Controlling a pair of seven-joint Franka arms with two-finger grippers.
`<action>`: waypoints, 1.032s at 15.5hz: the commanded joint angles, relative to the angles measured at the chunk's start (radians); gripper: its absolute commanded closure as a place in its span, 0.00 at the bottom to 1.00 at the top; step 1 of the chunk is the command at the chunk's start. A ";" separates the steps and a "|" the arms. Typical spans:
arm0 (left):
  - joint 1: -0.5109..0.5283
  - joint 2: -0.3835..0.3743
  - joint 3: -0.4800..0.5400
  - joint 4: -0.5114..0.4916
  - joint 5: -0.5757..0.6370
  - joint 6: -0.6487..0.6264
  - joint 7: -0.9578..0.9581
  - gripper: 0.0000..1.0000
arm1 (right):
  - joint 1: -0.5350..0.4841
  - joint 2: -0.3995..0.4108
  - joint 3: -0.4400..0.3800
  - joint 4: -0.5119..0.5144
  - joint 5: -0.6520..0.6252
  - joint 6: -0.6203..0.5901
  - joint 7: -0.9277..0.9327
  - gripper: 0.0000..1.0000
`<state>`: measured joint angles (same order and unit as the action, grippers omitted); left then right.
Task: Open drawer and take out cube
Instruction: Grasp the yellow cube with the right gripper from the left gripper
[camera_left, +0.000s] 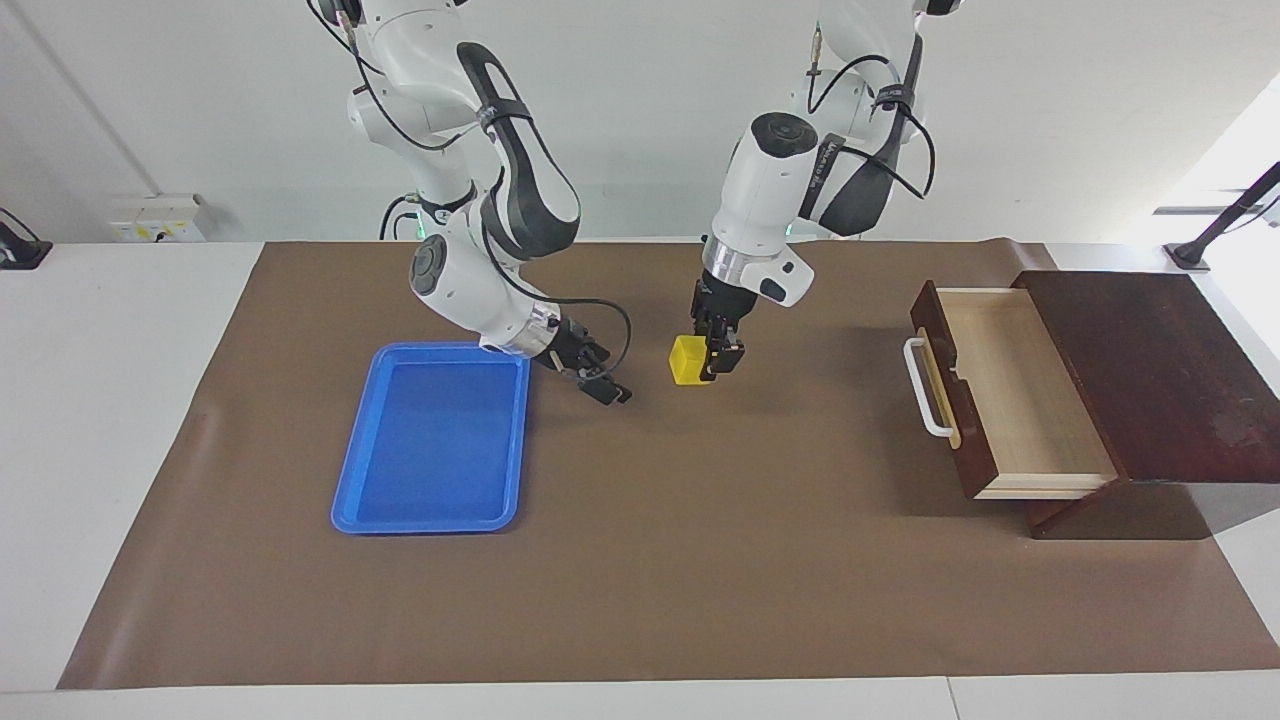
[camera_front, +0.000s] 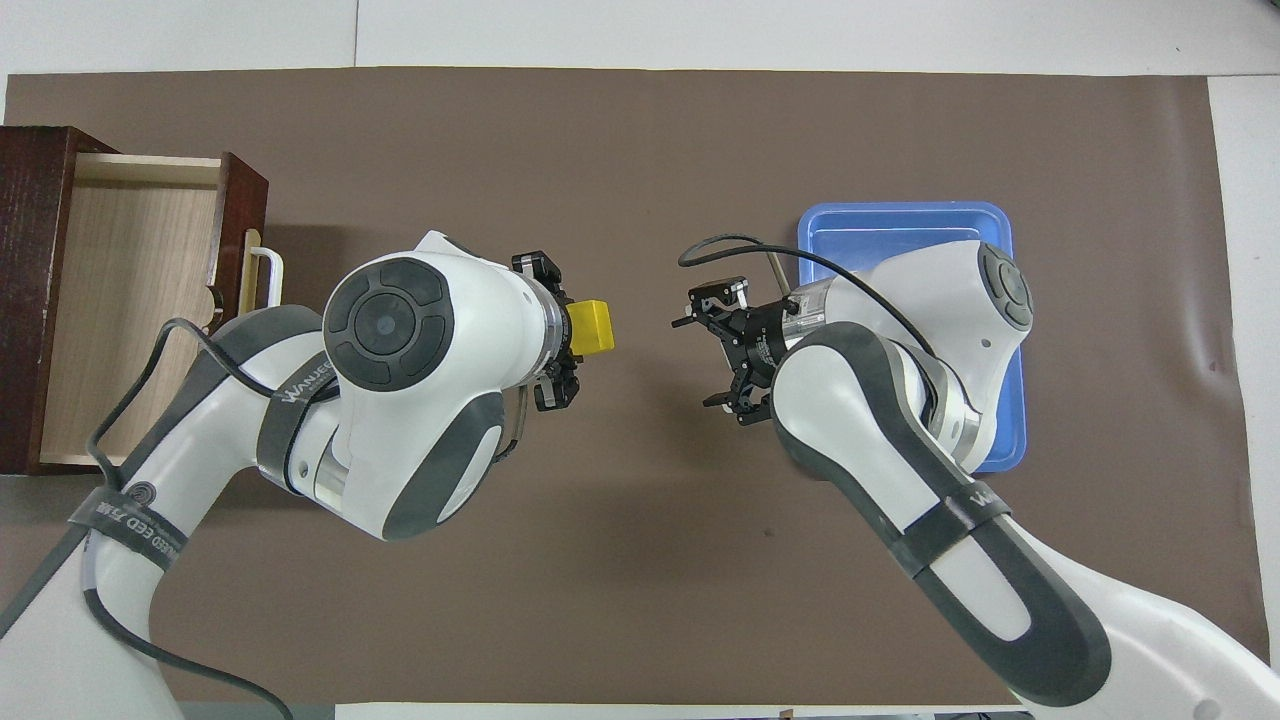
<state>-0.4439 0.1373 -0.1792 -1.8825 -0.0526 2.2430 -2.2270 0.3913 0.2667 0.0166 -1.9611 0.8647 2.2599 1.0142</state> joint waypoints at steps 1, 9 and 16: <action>-0.022 -0.016 0.015 -0.030 -0.018 0.029 -0.005 1.00 | 0.032 0.020 -0.001 0.047 0.025 -0.008 0.063 0.00; -0.058 -0.012 0.015 -0.035 -0.018 0.061 -0.010 1.00 | 0.080 0.042 -0.001 0.131 0.030 -0.003 0.205 0.00; -0.058 -0.015 0.017 -0.050 -0.018 0.055 -0.008 1.00 | 0.080 0.040 -0.003 0.136 0.025 -0.013 0.224 0.00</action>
<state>-0.4847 0.1374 -0.1804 -1.9119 -0.0526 2.2815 -2.2280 0.4739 0.2920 0.0163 -1.8452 0.8743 2.2586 1.2269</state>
